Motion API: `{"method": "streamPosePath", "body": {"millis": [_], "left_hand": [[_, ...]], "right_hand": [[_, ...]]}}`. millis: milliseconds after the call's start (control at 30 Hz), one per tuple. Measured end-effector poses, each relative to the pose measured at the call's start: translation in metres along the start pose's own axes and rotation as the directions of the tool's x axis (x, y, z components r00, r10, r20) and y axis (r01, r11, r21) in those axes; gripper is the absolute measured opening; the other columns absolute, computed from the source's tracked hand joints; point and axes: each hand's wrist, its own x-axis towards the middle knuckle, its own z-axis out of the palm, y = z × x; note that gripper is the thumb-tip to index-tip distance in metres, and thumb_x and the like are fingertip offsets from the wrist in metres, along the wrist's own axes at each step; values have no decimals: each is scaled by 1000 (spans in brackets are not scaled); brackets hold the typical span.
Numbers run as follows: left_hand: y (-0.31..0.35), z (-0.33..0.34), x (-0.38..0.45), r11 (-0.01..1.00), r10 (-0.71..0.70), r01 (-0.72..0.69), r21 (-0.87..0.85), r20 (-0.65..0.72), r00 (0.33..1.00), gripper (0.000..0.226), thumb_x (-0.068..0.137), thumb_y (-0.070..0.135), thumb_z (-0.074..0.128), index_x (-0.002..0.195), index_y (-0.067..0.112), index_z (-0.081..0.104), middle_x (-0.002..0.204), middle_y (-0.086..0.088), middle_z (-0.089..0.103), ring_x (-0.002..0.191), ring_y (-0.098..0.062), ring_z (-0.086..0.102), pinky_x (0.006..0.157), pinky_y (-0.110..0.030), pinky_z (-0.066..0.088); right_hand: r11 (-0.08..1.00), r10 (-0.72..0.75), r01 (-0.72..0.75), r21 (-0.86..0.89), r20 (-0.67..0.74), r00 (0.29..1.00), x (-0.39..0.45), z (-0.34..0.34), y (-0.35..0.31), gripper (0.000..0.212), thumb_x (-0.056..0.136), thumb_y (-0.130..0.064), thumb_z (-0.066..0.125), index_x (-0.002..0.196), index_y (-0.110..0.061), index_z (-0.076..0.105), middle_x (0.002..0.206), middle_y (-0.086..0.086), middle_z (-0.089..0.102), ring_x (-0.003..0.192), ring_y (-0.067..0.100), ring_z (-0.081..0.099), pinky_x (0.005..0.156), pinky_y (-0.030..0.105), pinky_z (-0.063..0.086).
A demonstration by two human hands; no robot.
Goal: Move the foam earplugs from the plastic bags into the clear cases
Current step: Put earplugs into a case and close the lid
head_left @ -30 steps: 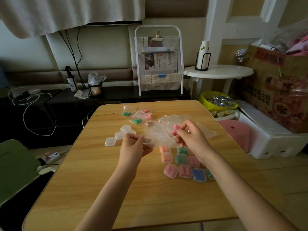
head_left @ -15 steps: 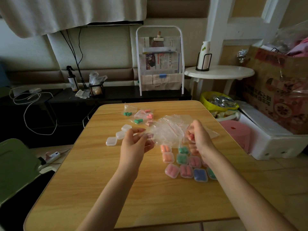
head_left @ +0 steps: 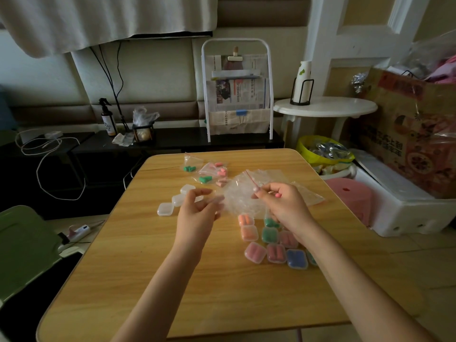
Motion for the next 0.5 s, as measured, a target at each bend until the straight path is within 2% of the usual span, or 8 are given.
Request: {"method": "streamPosePath", "body": {"millis": [67, 100, 167, 233, 333, 400, 467, 500], "left_hand": [[2, -3, 0, 987, 108, -111, 117, 29, 994, 27, 91, 20, 60, 117, 25, 55, 107, 13, 65, 94, 2, 61, 74, -15, 48], [5, -4, 0, 976, 164, -169, 138, 48, 985, 28, 90, 24, 60, 118, 29, 55, 108, 17, 63, 97, 5, 59, 76, -14, 47], [9, -7, 1, 937, 264, -278, 213, 89, 960, 24, 88, 32, 62, 112, 34, 59, 105, 20, 64, 99, 6, 60, 83, -16, 47], [9, -7, 1, 874, 329, -353, 335, 127, 936, 18, 85, 35, 65, 103, 32, 65, 98, 18, 68, 93, 5, 62, 85, -22, 51], [7, -7, 1, 845, 360, -367, 390, 93, 928, 5, 85, 25, 68, 88, 23, 70, 81, 13, 71, 80, 4, 64, 79, -21, 53], [6, -6, 2, 846, 368, -363, 390, 65, 928, 6, 87, 21, 66, 82, 22, 69, 75, 11, 71, 74, 3, 65, 74, -17, 53], [6, -7, 3, 865, 363, -347, 363, 24, 931, 10, 88, 18, 65, 79, 21, 68, 71, 10, 70, 70, 2, 65, 68, -13, 51], [6, -7, 4, 879, 355, -334, 340, -1, 935, 10, 88, 17, 65, 79, 19, 68, 70, 9, 69, 69, 2, 65, 65, -10, 50]], "right_hand": [[999, -34, 34, -42, -17, 999, 1, -1, -1, 15, 90, -29, 64, 84, -18, 72, 65, -12, 68, 63, 8, 63, 63, 31, 52], [998, -43, 43, -46, -3, 999, 0, -2, -2, 15, 87, -32, 66, 82, -19, 72, 76, -5, 72, 78, 19, 67, 75, 35, 52], [996, -63, 67, -62, 68, 996, -3, -1, -5, 13, 84, -33, 68, 79, -21, 71, 84, 3, 73, 89, 29, 66, 78, 34, 52], [987, -85, 100, -125, 116, 990, -6, 3, -5, 13, 82, -34, 70, 78, -21, 72, 82, 8, 72, 81, 31, 65, 72, 38, 52], [979, -114, 132, -157, 116, 987, -7, 9, -5, 14, 78, -37, 73, 76, -23, 72, 75, 16, 68, 63, 31, 56, 63, 39, 49], [985, -109, 124, -117, 126, 986, -7, 9, -5, 18, 78, -42, 70, 84, -25, 73, 62, 7, 64, 54, 23, 55, 55, 37, 48], [990, -103, 115, -82, 138, 985, -8, 7, -7, 28, 77, -48, 67, 93, -26, 71, 45, -10, 43, 39, 5, 35, 45, 24, 35], [992, -95, 105, -68, 137, 986, -8, 6, -7, 30, 76, -49, 67, 94, -26, 70, 42, -13, 36, 38, 3, 29, 46, 25, 36]]}}
